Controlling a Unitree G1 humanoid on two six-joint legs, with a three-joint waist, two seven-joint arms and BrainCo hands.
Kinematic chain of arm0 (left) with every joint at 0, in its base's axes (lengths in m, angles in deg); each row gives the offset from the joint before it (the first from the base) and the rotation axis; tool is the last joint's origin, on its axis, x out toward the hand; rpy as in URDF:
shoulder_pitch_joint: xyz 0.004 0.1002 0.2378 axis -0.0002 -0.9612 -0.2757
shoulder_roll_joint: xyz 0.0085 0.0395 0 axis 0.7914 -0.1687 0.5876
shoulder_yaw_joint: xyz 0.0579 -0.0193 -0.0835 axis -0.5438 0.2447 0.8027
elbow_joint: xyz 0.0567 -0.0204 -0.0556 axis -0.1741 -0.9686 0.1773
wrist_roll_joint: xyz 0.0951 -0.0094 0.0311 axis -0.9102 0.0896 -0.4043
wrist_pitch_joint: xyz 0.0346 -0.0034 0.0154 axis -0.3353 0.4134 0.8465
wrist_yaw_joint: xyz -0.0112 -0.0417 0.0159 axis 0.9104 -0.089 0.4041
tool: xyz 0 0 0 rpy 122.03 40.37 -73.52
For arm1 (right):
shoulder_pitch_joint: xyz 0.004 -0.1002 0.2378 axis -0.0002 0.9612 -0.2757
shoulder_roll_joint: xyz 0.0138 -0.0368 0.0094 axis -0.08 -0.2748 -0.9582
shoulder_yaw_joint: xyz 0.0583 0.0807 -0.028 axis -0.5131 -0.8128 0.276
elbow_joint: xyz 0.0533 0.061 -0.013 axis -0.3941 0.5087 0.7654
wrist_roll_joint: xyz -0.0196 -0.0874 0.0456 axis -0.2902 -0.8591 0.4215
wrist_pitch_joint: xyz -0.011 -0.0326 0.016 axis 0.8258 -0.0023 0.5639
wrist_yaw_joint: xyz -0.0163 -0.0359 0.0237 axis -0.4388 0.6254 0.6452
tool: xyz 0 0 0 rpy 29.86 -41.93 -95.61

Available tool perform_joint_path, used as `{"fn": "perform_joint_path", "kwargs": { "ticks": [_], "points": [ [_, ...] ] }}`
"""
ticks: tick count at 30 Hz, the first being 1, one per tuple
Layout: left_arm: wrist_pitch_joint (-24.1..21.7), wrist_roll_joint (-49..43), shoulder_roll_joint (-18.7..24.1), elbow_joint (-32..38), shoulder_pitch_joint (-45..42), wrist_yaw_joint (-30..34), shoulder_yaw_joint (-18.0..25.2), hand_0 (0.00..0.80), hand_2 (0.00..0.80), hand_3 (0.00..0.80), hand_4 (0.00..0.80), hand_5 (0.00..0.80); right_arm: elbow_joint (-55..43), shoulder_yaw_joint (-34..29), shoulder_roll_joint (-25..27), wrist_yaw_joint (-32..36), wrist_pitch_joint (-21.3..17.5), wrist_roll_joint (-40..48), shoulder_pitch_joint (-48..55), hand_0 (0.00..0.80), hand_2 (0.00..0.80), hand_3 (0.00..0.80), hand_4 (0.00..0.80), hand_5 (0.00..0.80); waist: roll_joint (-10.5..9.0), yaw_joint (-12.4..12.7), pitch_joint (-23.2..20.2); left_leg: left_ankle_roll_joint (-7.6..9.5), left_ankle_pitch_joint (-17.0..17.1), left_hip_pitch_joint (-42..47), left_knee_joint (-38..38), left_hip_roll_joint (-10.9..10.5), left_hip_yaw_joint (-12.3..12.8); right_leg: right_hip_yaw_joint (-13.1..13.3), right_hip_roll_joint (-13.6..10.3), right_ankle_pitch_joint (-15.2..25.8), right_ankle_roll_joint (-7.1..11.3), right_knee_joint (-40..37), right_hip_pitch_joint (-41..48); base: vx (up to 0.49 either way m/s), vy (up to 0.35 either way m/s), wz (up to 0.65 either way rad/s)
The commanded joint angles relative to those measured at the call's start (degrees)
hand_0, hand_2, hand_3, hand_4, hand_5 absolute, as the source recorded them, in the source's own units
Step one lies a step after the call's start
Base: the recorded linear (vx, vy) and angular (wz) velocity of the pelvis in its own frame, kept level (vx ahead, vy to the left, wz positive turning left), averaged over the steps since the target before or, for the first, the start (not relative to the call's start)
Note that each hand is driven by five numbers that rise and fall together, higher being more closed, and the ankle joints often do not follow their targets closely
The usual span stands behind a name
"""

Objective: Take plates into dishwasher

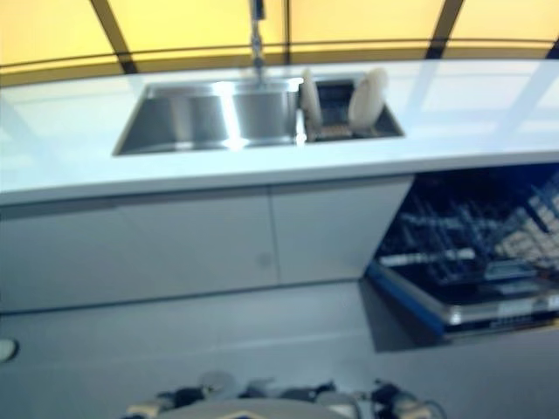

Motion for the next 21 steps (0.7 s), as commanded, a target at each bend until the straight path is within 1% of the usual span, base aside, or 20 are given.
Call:
{"fn": "perform_joint_path", "kwargs": {
  "ticks": [1, 3, 7, 13, 16, 21],
  "points": [
    [0.34, -1.86, 0.55, -1.68, 2.78, -0.61, 0.05, 0.0, 0.0, 0.0, 0.0, 0.0, -0.06, 2.08, -1.88, 0.74, 0.42, 1.89, -2.64, 0.0, 0.0, 0.0, 0.0, 0.0, -2.16, -0.42, 1.72, 4.72, -1.28, -0.31, 0.26, -4.29, 0.84, 2.02, -0.34, -1.04, 2.07, 3.02, -0.96, 0.0, 0.0, 0.0],
    [-0.07, -1.67, 0.67, -1.87, 2.97, -0.93, -0.1, 0.0, 0.0, 0.0, 0.0, 0.0, -0.33, 2.17, -1.77, 0.97, 0.66, 1.72, -2.74, 0.0, 0.0, 0.0, 0.0, 0.0, -2.14, -0.48, 1.62, 4.7, -1.24, -0.28, 0.25, -4.26, 0.85, 1.99, -0.29, -1.0, 2.0, 2.94, -0.93, 0.0, 0.0, 0.0],
    [-0.73, -1.2, 0.78, -1.0, 2.92, 0.37, 0.14, 0.0, 0.0, 0.0, 0.0, 0.0, -0.99, 2.25, -1.59, 1.02, 0.83, 1.51, -2.66, 0.0, 0.0, 0.0, 0.0, 0.0, -2.08, -0.42, 1.55, 4.66, -1.26, -0.28, 0.28, -4.19, 0.85, 1.99, -0.23, -1.15, 1.95, 2.9, -0.8, 0.0, 0.0, 0.0],
    [0.2, -1.12, 0.89, -1.16, 2.81, 0.41, 0.27, 0.0, 0.0, 0.0, 0.0, 0.0, -1.43, 2.43, -1.5, 0.88, 0.99, 1.67, -2.55, 0.0, 0.0, 0.0, 0.0, 0.0, -1.95, -0.57, 1.65, 4.67, -1.26, -0.1, 0.37, -4.09, 0.65, 1.99, 0.01, -1.45, 1.66, 3.25, -0.74, 0.0, 0.0, 0.0],
    [-0.03, -1.15, 0.82, -1.32, 2.79, 0.37, 0.36, 0.0, 0.0, 0.0, 0.0, 0.0, -1.3, 2.44, -1.39, 1.03, 0.97, 1.55, -2.6, 0.0, 0.0, 0.0, 0.0, 0.0, -1.84, -0.64, 1.66, 4.61, -1.24, -0.03, 0.4, -3.99, 0.69, 1.91, 0.03, -1.58, 1.54, 3.32, -0.68, 0.0, 0.0, 0.0],
    [0.37, -1.34, 0.69, -1.52, 2.75, 0.1, 0.4, 0.0, 0.0, 0.0, 0.0, 0.0, -1.4, 2.54, -1.32, 1.21, 0.94, 1.56, -2.51, 0.0, 0.0, 0.0, 0.0, 0.0, -1.72, -0.72, 1.87, 4.43, -1.25, 0.11, 0.64, -3.59, 0.73, 1.58, 0.15, -2.07, 1.24, 3.81, -0.52, 0.026, -0.046, 0.0]
  ]
}}
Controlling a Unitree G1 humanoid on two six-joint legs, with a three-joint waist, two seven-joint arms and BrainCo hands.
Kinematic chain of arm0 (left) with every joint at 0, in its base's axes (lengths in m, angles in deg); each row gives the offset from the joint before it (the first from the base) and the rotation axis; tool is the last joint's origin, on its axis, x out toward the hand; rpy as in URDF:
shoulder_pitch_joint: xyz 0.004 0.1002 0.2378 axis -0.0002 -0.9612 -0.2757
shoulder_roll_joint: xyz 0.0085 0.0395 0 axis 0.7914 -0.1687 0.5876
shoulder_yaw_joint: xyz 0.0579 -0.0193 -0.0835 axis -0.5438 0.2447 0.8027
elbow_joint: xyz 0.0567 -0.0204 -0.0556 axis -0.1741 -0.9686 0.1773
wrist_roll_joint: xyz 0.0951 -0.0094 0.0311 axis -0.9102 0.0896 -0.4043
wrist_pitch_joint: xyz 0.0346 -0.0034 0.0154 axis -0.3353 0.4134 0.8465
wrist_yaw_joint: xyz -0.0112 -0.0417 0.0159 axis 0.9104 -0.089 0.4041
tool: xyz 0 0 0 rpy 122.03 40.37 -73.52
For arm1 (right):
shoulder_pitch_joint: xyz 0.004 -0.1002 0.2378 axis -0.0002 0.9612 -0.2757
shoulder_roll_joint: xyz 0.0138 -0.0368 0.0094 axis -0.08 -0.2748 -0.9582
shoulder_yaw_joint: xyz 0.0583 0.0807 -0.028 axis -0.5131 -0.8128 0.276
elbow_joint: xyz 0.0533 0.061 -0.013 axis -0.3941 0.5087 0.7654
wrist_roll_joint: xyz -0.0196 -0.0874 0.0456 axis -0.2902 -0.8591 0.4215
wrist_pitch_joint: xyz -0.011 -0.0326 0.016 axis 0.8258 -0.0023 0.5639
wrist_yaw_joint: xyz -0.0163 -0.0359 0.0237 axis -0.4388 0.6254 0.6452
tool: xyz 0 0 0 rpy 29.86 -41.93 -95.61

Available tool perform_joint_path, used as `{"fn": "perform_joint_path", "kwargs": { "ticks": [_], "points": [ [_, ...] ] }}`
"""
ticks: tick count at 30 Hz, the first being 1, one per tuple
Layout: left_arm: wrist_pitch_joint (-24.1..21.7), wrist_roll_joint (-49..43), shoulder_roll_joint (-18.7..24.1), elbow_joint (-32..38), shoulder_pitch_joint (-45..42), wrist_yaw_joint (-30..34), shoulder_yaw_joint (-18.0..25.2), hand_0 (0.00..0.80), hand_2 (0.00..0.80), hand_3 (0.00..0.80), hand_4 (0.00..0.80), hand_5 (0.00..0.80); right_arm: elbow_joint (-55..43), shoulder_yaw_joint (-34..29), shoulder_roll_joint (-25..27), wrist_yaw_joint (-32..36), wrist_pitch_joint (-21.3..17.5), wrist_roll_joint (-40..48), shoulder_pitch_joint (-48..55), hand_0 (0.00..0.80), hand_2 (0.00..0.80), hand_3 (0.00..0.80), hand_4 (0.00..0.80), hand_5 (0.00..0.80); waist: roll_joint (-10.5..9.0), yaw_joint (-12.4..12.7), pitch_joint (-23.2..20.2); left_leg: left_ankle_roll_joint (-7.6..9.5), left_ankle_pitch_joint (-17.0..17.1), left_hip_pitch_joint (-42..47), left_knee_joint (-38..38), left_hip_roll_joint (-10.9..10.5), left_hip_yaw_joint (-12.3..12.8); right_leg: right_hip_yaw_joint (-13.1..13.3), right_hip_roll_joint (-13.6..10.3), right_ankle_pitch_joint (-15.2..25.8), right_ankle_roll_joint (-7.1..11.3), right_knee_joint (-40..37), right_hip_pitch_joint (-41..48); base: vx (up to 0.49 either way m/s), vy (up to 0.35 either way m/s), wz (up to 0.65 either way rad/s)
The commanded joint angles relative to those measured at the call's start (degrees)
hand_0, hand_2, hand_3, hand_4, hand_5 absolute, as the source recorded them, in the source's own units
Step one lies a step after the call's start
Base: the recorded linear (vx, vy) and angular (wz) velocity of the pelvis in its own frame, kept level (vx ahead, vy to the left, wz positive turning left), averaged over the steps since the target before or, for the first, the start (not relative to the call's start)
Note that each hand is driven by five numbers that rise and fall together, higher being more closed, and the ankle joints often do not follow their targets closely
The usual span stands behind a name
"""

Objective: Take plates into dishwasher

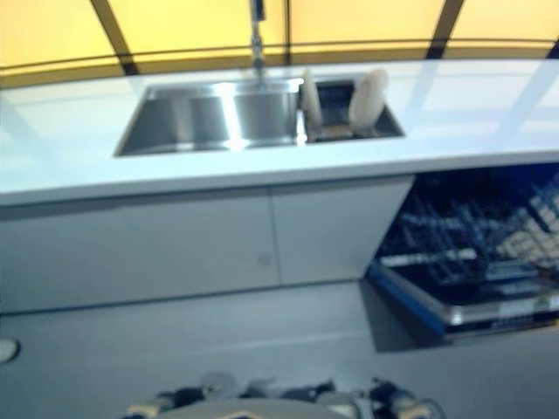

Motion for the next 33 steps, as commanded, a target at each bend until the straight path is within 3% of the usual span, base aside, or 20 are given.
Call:
{"fn": "perform_joint_path", "kwargs": {
  "ticks": [1, 11, 15, 17, 18, 20, 22, 25, 26, 28, 31, 33],
  "points": [
    [-0.06, -1.11, 0.75, -1.66, 2.74, 0.12, 0.47, 0.0, 0.0, 0.0, 0.0, 0.0, -0.25, 2.53, -1.1, 1.0, 0.04, 1.12, -2.53, 0.0, 0.0, 0.0, 0.0, 0.0, -2.08, -0.71, 2.23, 4.4, -1.23, 0.13, 0.63, -3.58, 0.69, 1.61, 0.19, -2.2, 0.98, 4.13, -0.55, 0.028, -0.056, 0.0],
    [-1.39, 0.31, 0.72, -1.28, 3.15, -1.2, 0.83, 0.0, 0.0, 0.0, 0.0, 0.0, -0.83, 2.53, -0.76, 0.86, 0.65, 1.01, -3.06, 0.0, 0.0, 0.0, 0.0, 0.0, -2.67, -1.08, 4.11, 4.92, -3.54, -1.61, 7.93, -3.11, -1.82, 2.91, 1.31, -5.57, -1.66, 10.27, -2.05, 0.048, -0.07, 0.01],
    [-2.53, 4.84, 0.38, -0.94, 3.39, -3.42, 3.17, 0.0, 0.0, 0.0, 0.0, 0.0, -1.28, 3.07, -0.01, 2.15, 0.22, 1.58, -3.94, 0.0, 0.0, 0.0, 0.0, 0.0, -4.53, -0.52, 5.88, 5.7, -5.93, -6.97, 22.21, -3.78, -3.21, 3.72, 0.69, -7.22, -3.9, 13.92, -3.86, 0.03, -0.11, 0.07],
    [-3.19, 6.68, 0.47, -1.36, 3.07, -3.88, 5.01, 0.0, 0.0, 0.0, 0.0, 0.0, -1.62, 3.4, 0.35, 2.85, -0.8, 1.23, -3.8, 0.0, 0.0, 0.0, 0.0, 0.0, -5.25, 0.04, 7.14, 5.76, -3.36, -13.31, 32.02, -4.14, -1.47, 4.2, 0.65, -7.68, -5.17, 15.09, -3.9, 0.087, -0.132, 0.05],
    [-3.25, 7.11, 0.41, -1.42, 2.91, -4.17, 5.59, 0.0, 0.0, 0.0, 0.0, 0.0, -1.47, 3.55, 0.45, 2.95, -1.16, 1.05, -3.75, 0.0, 0.0, 0.0, 0.0, 0.0, -5.16, 0.68, 7.9, 5.82, -2.34, -16.22, 33.15, -5.1, -1.23, 5.23, 1.1, -7.75, -5.16, 15.23, -3.34, 0.181, -0.057, 0.02],
    [-3.74, 8.34, 0.36, -2.04, 2.48, -4.51, 6.13, 0.0, 0.0, 0.0, 0.0, 0.0, -0.53, 3.33, 0.35, 2.77, -1.87, 0.66, -3.94, 0.0, 0.0, 0.0, 0.0, 0.0, -3.66, 2.17, 9.06, 4.8, 1.63, -19.51, 27.21, -4.63, -0.2, 7.61, 3.36, -8.96, -4.75, 14.95, -1.25, 0.294, 0.032, -0.22],
    [-3.29, 9.17, 0.42, -2.78, 2.18, -4.12, 6.99, 0.0, 0.0, 0.0, 0.0, 0.0, 0.49, 3.06, 0.42, 3.35, -2.26, -0.19, -3.96, 0.0, 0.0, 0.0, 0.0, 0.0, -1.53, 3.36, 9.15, 1.64, 8.96, -19.86, 14.44, -0.4, 0.45, 9.15, 5.56, -10.58, -4.12, 13.77, 2.1, 0.505, 0.134, -0.4],
    [-2.46, 8.91, -0.1, -3.42, 1.07, -4.66, 7.67, 0.0, 0.0, 0.0, 0.0, 0.0, 1.35, 1.94, 0.81, 3.8, -1.8, -0.81, -3.09, 0.0, 0.0, 0.0, 0.0, 0.0, -1.27, 5.92, 8.22, -1.23, 15.87, -22.04, 3.24, 2.17, -1.78, 12.34, 4.44, -11.98, -2.79, 10.35, 9.22, 0.567, 0.146, -0.35],
    [-2.64, 9.27, -0.35, -3.77, 0.79, -5.09, 7.81, 0.0, 0.0, 0.0, 0.0, 0.0, 1.78, 1.22, 0.96, 3.84, -1.71, -1.39, -2.83, 0.0, 0.0, 0.0, 0.0, 0.0, -1.16, 6.1, 7.81, -1.32, 16.03, -22.26, 3.56, 2.86, -1.3, 12.23, 3.76, -12.77, -2.52, 10.06, 10.31, 0.428, 0.168, -0.2],
    [-2.73, 9.38, -0.59, -4.27, 0.59, -5.39, 8.21, 0.0, 0.0, 0.0, 0.0, 0.0, 3.05, 0.72, 0.86, 3.22, -1.44, -2.09, -2.76, 0.0, 0.0, 0.0, 0.0, 0.0, -1.03, 6.13, 6.54, -0.64, 13.16, -21.33, 4.82, 2.77, -0.15, 11.47, 1.76, -14.17, -1.72, 10.6, 11.3, 0.397, 0.186, -0.11],
    [-2.88, 7.34, -0.3, -4.4, 0.5, -5.18, 8.45, 0.0, 0.0, 0.0, 0.0, 0.0, 3.78, -0.16, -0.67, 2.31, -1.77, -0.57, -2.46, 0.0, 0.0, 0.0, 0.0, 0.0, -1.7, 6.93, 4.63, 0.93, 10.25, -19.93, 6.52, 0.8, -0.27, 9.47, -1.44, -14.68, 0.44, 11.44, 13.5, 0.37, 0.131, -0.08],
    [-3.31, 5.61, 0.17, -4.11, 0.7, -5.46, 7.79, 0.0, 0.0, 0.0, 0.0, 0.0, 3.32, -0.38, -1.33, 2.74, -2.74, -0.65, -2.14, 0.0, 0.0, 0.0, 0.0, 0.0, -2.27, 6.84, 3.59, 1.91, 9.2, -18.45, 5.98, -0.17, 0.66, 7.77, -2.95, -12.49, 1.71, 12.37, 13.13, 0.247, 0.094, -0.09]
  ]
}}
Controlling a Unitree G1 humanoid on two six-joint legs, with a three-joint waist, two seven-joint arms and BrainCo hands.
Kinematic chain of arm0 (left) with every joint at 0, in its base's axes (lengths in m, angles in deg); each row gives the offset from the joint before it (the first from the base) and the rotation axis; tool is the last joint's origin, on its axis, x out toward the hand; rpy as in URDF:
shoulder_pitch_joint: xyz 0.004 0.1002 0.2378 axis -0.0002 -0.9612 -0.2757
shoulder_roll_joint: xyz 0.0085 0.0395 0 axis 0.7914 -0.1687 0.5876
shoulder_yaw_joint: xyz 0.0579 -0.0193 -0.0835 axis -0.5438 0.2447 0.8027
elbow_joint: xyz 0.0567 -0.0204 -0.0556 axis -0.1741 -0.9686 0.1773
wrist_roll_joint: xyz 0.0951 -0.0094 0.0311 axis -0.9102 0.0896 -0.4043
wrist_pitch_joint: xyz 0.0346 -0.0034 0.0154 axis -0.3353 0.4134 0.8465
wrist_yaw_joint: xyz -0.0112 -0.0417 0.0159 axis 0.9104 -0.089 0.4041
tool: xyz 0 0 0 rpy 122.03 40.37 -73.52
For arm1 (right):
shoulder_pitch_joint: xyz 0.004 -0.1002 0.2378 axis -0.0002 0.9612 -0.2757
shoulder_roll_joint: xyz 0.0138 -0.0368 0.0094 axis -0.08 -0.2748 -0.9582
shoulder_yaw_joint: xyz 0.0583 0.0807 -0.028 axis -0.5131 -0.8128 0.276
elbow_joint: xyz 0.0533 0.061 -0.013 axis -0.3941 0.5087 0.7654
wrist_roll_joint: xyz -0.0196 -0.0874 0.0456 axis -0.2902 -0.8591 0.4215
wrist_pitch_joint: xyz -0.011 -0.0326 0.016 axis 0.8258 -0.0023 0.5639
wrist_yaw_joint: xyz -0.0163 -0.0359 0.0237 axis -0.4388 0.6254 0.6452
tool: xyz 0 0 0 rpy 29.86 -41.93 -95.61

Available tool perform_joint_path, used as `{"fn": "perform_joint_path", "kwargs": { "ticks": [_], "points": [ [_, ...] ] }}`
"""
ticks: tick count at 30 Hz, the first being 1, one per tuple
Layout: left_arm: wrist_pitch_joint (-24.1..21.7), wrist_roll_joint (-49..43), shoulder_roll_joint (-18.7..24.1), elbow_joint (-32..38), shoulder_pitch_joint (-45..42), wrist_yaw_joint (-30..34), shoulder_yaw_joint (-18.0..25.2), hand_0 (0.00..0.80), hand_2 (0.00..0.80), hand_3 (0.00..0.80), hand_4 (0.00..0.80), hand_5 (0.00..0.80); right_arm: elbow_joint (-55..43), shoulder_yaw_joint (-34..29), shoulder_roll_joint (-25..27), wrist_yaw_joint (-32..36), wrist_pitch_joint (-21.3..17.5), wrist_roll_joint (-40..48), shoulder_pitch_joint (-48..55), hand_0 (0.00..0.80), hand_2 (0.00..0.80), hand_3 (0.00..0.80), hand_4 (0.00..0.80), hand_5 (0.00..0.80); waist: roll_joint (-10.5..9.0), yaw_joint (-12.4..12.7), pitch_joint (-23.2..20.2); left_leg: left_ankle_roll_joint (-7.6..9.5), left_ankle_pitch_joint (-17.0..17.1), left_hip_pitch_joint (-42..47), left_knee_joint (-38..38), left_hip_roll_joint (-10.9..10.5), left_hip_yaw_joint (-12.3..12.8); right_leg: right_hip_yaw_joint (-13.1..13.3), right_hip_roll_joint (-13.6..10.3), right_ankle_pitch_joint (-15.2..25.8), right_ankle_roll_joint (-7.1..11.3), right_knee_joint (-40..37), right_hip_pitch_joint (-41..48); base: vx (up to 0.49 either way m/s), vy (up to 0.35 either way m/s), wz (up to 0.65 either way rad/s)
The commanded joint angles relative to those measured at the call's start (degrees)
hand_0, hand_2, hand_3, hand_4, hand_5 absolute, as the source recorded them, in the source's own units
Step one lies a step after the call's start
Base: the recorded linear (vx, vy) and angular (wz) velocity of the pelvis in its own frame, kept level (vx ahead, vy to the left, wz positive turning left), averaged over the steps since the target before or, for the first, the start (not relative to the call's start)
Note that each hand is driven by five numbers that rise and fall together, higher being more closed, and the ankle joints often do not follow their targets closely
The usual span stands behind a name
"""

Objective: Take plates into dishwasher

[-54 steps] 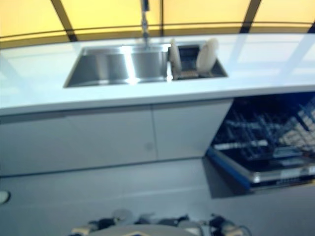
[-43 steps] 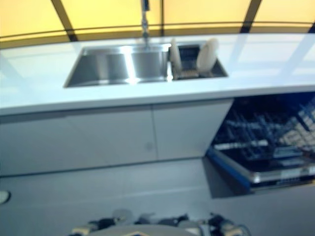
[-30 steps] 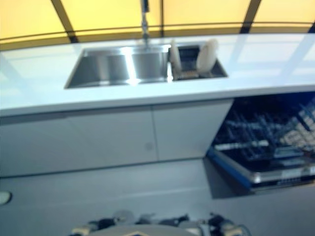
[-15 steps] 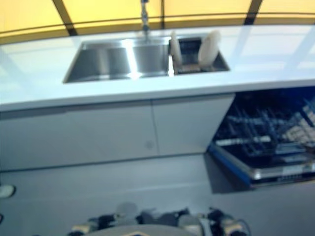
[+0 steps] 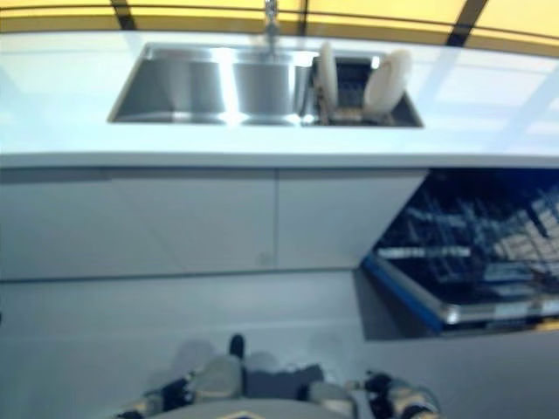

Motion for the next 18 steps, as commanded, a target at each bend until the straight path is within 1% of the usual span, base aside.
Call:
{"fn": "perform_joint_path", "kwargs": {
  "ticks": [1, 4, 8, 10, 12, 13, 14, 15, 16, 17, 18],
  "points": [
    [-0.97, -2.06, 0.06, 1.17, -1.21, -0.68, -1.89, 0.0, 0.0, 0.0, 0.0, 0.0, -1.65, 0.0, -0.38, 0.3, -2.44, 0.37, 1.5, 0.0, 0.0, 0.0, 0.0, 0.0, 0.45, 0.17, -4.88, 1.71, 2.92, -4.06, -4.69, -1.61, -0.53, -3.34, -3.05, 6.4, 3.39, -0.85, 8.26, 0.229, 0.097, -0.22],
    [-0.85, -2.12, 0.64, 1.73, -0.73, -0.16, -2.84, 0.0, 0.0, 0.0, 0.0, 0.0, -2.38, 0.48, -0.86, -0.32, -3.4, 1.28, 1.44, 0.0, 0.0, 0.0, 0.0, 0.0, 0.18, -0.08, -5.62, 2.85, 2.15, -3.15, -4.88, -2.9, -1.12, -3.69, -4.39, 9.13, 4.26, 0.36, 6.95, 0.193, 0.088, 0.01],
    [-0.11, -2.73, 1.12, 1.68, 0.25, 1.09, -3.97, 0.0, 0.0, 0.0, 0.0, 0.0, -3.03, 1.47, -1.74, -0.45, -5.02, 1.39, 0.75, 0.0, 0.0, 0.0, 0.0, 0.0, -0.84, 0.37, -6.84, 4.33, 0.43, -4.57, -2.83, -4.9, -1.51, -3.29, -5.78, 12.23, 5.51, -0.69, 5.61, 0.11, 0.051, 0.04],
    [-0.18, -2.18, 0.93, 1.54, 0.73, 0.84, -4.01, 0.0, 0.0, 0.0, 0.0, 0.0, -3.24, 1.46, -1.99, 0.06, -5.85, 2.47, 0.03, 0.0, 0.0, 0.0, 0.0, 0.0, -1.13, 0.39, -7.06, 5.02, -0.62, -5.01, -1.76, -5.71, -1.58, -2.77, -6.5, 13.87, 5.82, -0.5, 4.24, 0.063, 0.073, -0.03],
    [-0.15, -1.76, 1.02, 1.53, 1.09, 0.32, -3.92, 0.0, 0.0, 0.0, 0.0, 0.0, -3.45, 1.37, -2.11, -0.09, -5.23, 2.52, -0.37, 0.0, 0.0, 0.0, 0.0, 0.0, -1.26, 0.42, -7.23, 5.61, -1.39, -5.18, -1.15, -6.51, -1.44, -2.22, -7.27, 15.69, 5.87, 0.35, 3.88, 0.072, 0.105, -0.06],
    [0.12, -1.76, 1.06, 1.54, 1.41, 0.01, -3.88, 0.0, 0.0, 0.0, 0.0, 0.0, -3.21, 1.28, -2.25, 0.09, -4.53, 2.58, -0.33, 0.0, 0.0, 0.0, 0.0, 0.0, -1.39, 0.62, -7.72, 6.12, -1.5, -5.42, -1.34, -7.18, -1.1, -1.92, -8.03, 18.38, 6.09, 1.85, 3.96, 0.046, 0.095, -0.09],
    [0.36, -1.88, 1.11, 1.55, 1.61, -0.07, -3.89, 0.0, 0.0, 0.0, 0.0, 0.0, -3.12, 1.15, -2.35, 0.25, -4.51, 3.14, -0.32, 0.0, 0.0, 0.0, 0.0, 0.0, -1.47, 0.73, -7.91, 6.32, -1.46, -5.4, -1.58, -7.45, -1.01, -1.86, -8.32, 19.36, 6.23, 2.44, 4.02, 0.04, 0.09, -0.1],
    [0.86, -2.57, 1.22, 1.86, 1.79, -0.03, -3.87, 0.0, 0.0, 0.0, 0.0, 0.0, -3.15, 0.83, -2.29, 1.22, -6.61, 6.18, -0.08, 0.0, 0.0, 0.0, 0.0, 0.0, -1.47, 0.88, -8.23, 6.69, -1.22, -5.14, -2.17, -8.0, -0.72, -1.74, -8.63, 22.33, 6.66, 4.63, 3.73, 0.077, 0.107, -0.08],
    [1.31, -4.03, 1.6, 2.11, 1.74, 0.37, -3.86, 0.0, 0.0, 0.0, 0.0, 0.0, -7.25, -0.26, -1.87, 3.0, -9.85, 9.55, 0.21, 0.0, 0.0, 0.0, 0.0, 0.0, -1.05, 0.51, -8.3, 7.36, -1.48, -3.99, -2.58, -8.57, -1.43, -1.24, -8.78, 27.32, 7.14, 11.08, 1.48, 0.074, 0.098, -0.04],
    [1.31, -4.24, 1.63, 2.18, 1.62, 0.35, -3.81, 0.0, 0.0, 0.0, 0.0, 0.0, -8.22, -0.36, -1.71, 3.32, -10.31, 10.06, 0.37, 0.0, 0.0, 0.0, 0.0, 0.0, -0.99, 0.42, -8.3, 7.44, -1.52, -3.78, -2.66, -8.65, -1.53, -1.05, -8.77, 27.81, 7.2, 12.19, 0.97, 0.163, 0.176, -0.06],
    [1.47, -6.14, 2.28, 3.97, -0.68, 0.19, -3.07, 0.0, 0.0, 0.0, 0.0, 0.0, -25.93, -1.15, 0.71, 2.6, -7.26, 15.15, 1.97, 0.0, 0.0, 0.0, 0.0, 0.0, 0.31, -1.8, -7.37, 7.99, -2.35, -0.77, -3.31, -8.21, -2.03, -0.03, -7.35, 29.45, 6.86, 23.46, -6.27, 0.135, 0.153, -0.03]
  ]
}}
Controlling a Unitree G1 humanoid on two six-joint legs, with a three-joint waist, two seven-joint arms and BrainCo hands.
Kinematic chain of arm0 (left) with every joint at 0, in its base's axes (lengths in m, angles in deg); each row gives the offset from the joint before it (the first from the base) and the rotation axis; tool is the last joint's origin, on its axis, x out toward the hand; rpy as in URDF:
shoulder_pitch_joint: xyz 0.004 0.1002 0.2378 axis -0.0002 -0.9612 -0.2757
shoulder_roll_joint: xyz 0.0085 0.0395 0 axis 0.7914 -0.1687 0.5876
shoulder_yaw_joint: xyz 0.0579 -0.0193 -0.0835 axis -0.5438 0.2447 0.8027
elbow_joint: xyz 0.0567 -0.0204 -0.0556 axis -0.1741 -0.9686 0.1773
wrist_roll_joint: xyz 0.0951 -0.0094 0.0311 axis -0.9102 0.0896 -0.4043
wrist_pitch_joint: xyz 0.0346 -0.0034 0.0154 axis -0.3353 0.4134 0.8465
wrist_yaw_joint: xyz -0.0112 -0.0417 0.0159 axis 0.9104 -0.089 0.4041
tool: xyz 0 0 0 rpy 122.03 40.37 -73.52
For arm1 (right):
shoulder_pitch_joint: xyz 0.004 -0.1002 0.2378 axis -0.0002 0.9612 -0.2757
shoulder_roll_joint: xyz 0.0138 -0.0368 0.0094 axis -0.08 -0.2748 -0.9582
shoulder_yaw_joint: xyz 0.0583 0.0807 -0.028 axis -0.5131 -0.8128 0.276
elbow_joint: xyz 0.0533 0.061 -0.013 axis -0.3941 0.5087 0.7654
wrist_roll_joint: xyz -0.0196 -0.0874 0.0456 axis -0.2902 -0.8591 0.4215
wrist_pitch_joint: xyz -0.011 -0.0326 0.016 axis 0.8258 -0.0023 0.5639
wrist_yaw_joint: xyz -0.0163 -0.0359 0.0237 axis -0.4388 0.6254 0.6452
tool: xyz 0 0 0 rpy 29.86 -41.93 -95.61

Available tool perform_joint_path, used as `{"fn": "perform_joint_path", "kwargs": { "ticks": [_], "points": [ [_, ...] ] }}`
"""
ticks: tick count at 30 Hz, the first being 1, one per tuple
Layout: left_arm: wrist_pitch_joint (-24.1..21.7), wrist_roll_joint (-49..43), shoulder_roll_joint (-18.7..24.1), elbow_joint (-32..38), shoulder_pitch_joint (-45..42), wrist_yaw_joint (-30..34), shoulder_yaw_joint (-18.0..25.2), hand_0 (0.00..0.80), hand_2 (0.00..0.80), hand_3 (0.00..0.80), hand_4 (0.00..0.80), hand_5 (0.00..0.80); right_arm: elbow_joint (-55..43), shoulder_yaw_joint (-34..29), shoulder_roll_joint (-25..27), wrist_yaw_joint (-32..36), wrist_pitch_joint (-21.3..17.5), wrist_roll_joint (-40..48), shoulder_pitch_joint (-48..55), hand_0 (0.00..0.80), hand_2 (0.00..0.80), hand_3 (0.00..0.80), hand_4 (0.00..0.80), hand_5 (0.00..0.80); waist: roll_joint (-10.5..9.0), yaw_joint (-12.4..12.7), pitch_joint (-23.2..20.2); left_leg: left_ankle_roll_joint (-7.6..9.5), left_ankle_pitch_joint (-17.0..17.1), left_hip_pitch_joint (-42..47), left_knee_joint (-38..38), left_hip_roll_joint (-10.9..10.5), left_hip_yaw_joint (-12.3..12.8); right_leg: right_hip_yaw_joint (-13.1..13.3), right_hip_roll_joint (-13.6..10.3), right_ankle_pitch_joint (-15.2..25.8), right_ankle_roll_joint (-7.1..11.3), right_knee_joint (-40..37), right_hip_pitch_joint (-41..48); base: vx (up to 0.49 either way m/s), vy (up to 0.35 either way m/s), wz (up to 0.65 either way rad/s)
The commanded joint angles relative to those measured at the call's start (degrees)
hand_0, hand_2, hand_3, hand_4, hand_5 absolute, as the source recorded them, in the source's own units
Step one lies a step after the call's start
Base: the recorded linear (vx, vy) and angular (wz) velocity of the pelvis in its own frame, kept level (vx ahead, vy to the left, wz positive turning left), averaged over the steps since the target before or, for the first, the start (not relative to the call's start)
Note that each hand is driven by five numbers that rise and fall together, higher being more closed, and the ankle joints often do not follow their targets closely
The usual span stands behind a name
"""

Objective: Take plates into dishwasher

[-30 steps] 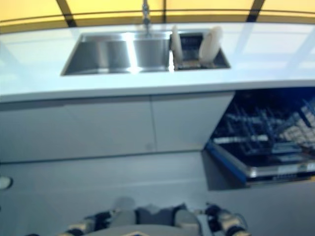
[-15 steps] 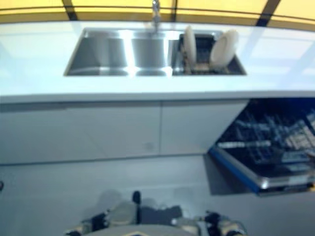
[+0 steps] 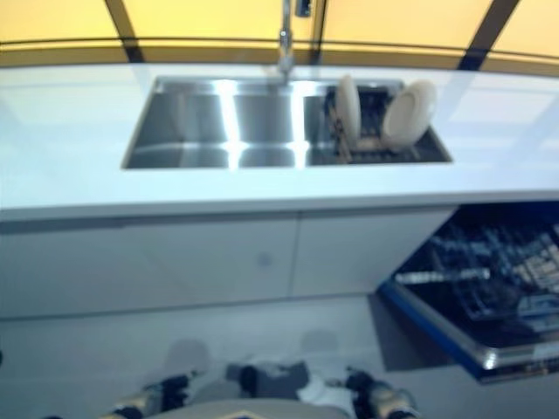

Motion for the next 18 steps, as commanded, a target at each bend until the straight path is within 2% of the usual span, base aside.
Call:
{"fn": "perform_joint_path", "kwargs": {
  "ticks": [1, 2, 4, 5, 6, 8, 9, 10, 12, 18],
  "points": [
    [0.32, -4.1, 1.13, 2.45, -2.29, -0.41, 1.3, 0.0, 0.0, 0.0, 0.0, 0.0, -25.93, -1.6, 5.13, 0.64, -3.87, 10.7, 1.91, 0.0, 0.0, 0.0, 0.0, 0.0, 2.08, -2.21, 1.07, 2.4, 0.2, -3.42, 3.45, -0.03, -4.57, 2.88, 0.5, 24.87, 2.54, 16.75, -3.55, 0.201, 0.197, 0.09],
    [-0.33, -3.32, 1.67, 3.58, -4.58, -0.82, 2.62, 0.0, 0.0, 0.0, 0.0, 0.0, -39.61, -3.83, 8.13, 1.52, -2.28, 13.92, 4.11, 0.0, 0.0, 0.0, 0.0, 0.0, 1.99, -5.13, 2.56, 2.4, -0.55, -0.39, 2.59, -0.21, -4.68, 1.76, 2.88, 21.8, 1.46, 18.02, -9.66, 0.159, 0.096, 0.24],
    [-1.07, -3.28, 2.33, 3.82, -6.57, 0.35, 4.64, 0.0, 0.0, 0.0, 0.0, 0.0, -50.06, -9.46, 12.56, 4.09, -6.46, 18.76, 6.56, 0.0, 0.0, 0.0, 0.0, 0.0, 2.13, -8.52, 4.03, 1.98, -1.54, 3.87, 1.28, -0.54, -5.24, -0.76, 5.3, 18.36, 0.19, 13.56, -15.04, 0.212, 0.009, 0.18],
    [-1.07, -3.38, 2.52, 3.98, -7.08, 0.94, 5.4, 0.0, 0.0, 0.0, 0.0, 0.0, -53.18, -12.59, 13.77, 6.26, -7.51, 22.62, 6.89, 0.0, 0.0, 0.0, 0.0, 0.0, 1.99, -9.62, 4.1, 1.95, -2.3, 5.11, 0.83, -0.94, -5.42, -1.65, 5.59, 19.14, 0.03, 8.82, -17.1, 0.217, -0.07, 0.17],
    [-0.88, -3.49, 2.56, 4.2, -7.43, 1.39, 5.69, 0.0, 0.0, 0.0, 0.0, 0.0, -54.37, -14.17, 14.56, 7.48, -10.27, 25.65, 7.23, 0.0, 0.0, 0.0, 0.0, 0.0, 1.89, -10.44, 4.53, 1.96, -3.14, 6.7, 0.3, -1.31, -5.91, -2.35, 5.43, 19.23, 0.1, 6.12, -17.41, 0.235, -0.103, 0.22],
    [-1.49, -3.41, 2.34, 3.32, -8.18, 2.24, 6.69, 0.0, 0.0, 0.0, 0.0, 0.0, -59.87, -20.77, 16.32, 11.96, -11.66, 30.2, 4.97, 0.0, 0.0, 0.0, 0.0, 0.0, 1.06, -12.85, 4.66, 1.9, -6.47, 10.63, -0.14, -2.54, -7.32, -2.23, 5.14, 21.85, 0.97, -3.78, -20.1, 0.275, -0.119, 0.27],
    [-1.68, -3.41, 2.25, 3.09, -8.17, 2.37, 6.66, 0.0, 0.0, 0.0, 0.0, 0.0, -60.26, -21.25, 16.67, 12.23, -11.28, 30.77, 4.66, 0.0, 0.0, 0.0, 0.0, 0.0, 1.25, -12.97, 4.87, 1.86, -6.87, 11.18, -0.16, -2.37, -7.44, -2.41, 5.31, 21.85, 0.98, -4.54, -19.78, 0.238, -0.134, 0.33],
    [-2.7, -3.15, 1.77, 1.72, -8.16, 2.83, 6.75, 0.0, 0.0, 0.0, 0.0, 0.0, -63.05, -23.67, 19.07, 12.73, -11.4, 35.18, 0.66, 0.0, 0.0, 0.0, 0.0, 0.0, 1.36, -12.91, 4.6, 1.66, -8.63, 12.6, 0.38, -2.27, -8.2, -3.01, 5.64, 20.11, 0.51, -8.73, -18.56, 0.115, -0.102, 0.27],
    [-3.58, -3.35, 1.14, 0.0, -7.54, 3.0, 7.15, 0.0, 0.0, 0.0, 0.0, 0.0, -64.11, -24.42, 20.42, 12.22, -12.19, 37.9, -2.62, 0.0, 0.0, 0.0, 0.0, 0.0, 1.33, -12.45, 4.15, 1.49, -9.81, 12.8, 1.4, -2.25, -8.87, -3.26, 6.17, 18.31, 0.02, -10.28, -16.9, 0.069, -0.112, 0.1],
    [-2.74, -6.21, -1.33, -0.88, -5.79, 3.18, 4.83, 0.0, 0.0, 0.0, 0.0, 0.0, -66.23, -26.03, 23.38, 5.32, -16.22, 44.71, -15.28, 0.0, 0.0, 0.0, 0.0, 0.0, 0.88, -9.91, 0.88, -0.13, -10.73, 14.94, 1.14, -1.03, -9.25, -3.62, 6.64, 15.77, -0.61, -13.33, -10.83, 0.068, -0.092, 0.08]
  ]
}}
